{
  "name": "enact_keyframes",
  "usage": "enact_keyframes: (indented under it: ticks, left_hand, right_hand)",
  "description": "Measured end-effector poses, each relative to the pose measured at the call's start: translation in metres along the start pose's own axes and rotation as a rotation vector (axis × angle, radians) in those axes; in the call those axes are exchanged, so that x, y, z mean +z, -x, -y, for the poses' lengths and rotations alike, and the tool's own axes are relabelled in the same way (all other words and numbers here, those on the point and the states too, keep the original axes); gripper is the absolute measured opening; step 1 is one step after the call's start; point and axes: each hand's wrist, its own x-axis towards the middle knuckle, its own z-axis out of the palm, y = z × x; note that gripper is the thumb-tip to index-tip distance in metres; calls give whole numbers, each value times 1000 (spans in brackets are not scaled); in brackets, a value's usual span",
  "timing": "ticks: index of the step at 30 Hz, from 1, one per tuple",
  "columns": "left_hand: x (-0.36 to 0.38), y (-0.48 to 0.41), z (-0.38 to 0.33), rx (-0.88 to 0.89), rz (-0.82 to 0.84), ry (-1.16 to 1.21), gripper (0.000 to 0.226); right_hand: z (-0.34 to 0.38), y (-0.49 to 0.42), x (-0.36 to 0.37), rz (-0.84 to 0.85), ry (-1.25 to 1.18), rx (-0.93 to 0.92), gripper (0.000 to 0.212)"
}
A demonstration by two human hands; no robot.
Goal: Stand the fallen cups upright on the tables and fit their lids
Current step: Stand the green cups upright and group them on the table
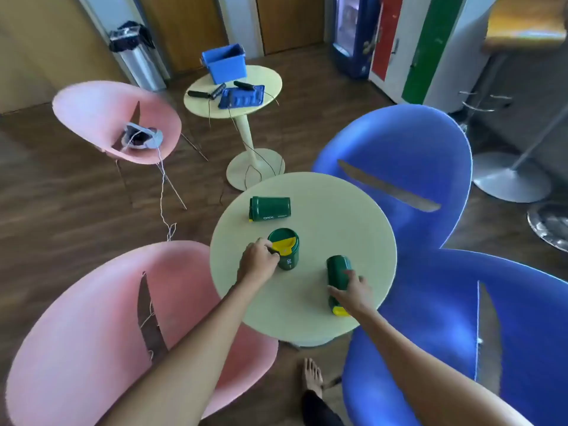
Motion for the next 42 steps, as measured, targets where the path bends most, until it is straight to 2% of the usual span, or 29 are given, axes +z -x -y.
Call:
enact_keyframes:
  ticks: [2,5,9,14,20,25,29,33,42]
  left_hand:
    - [8,-20,-2,-40,-25,81,35]
    - [23,-37,-1,-130,-17,223,46]
    - [34,-58,-1,-196,-16,329,50]
    - [37,-71,7,-268,114,478,51]
    - [36,-82,19,-279,178,522,45]
    - [33,-87,23,-284,234,512,47]
    - [31,-90,23,-285,255,513,48]
    - [30,-91,23,-291,260,507,47]
    - [32,-100,28,-332,291,494,51]
  right_hand:
    - [-2,-7,3,-87,-4,76,80]
    - [-14,0,12,-78,-79,191,86]
    - [-23,1,22,-45,-231,188,94]
    - [-23,0,29,-28,-269,195,110]
    - [-9,-2,29,-101,-243,182,100]
    - [25,-10,17,-134,-58,172,95]
    - [53,-25,7,-185,-35,141,89]
    - [78,-52,-3,-153,-8,111,86]
    - [108,-92,-1,-79,42,117,95]
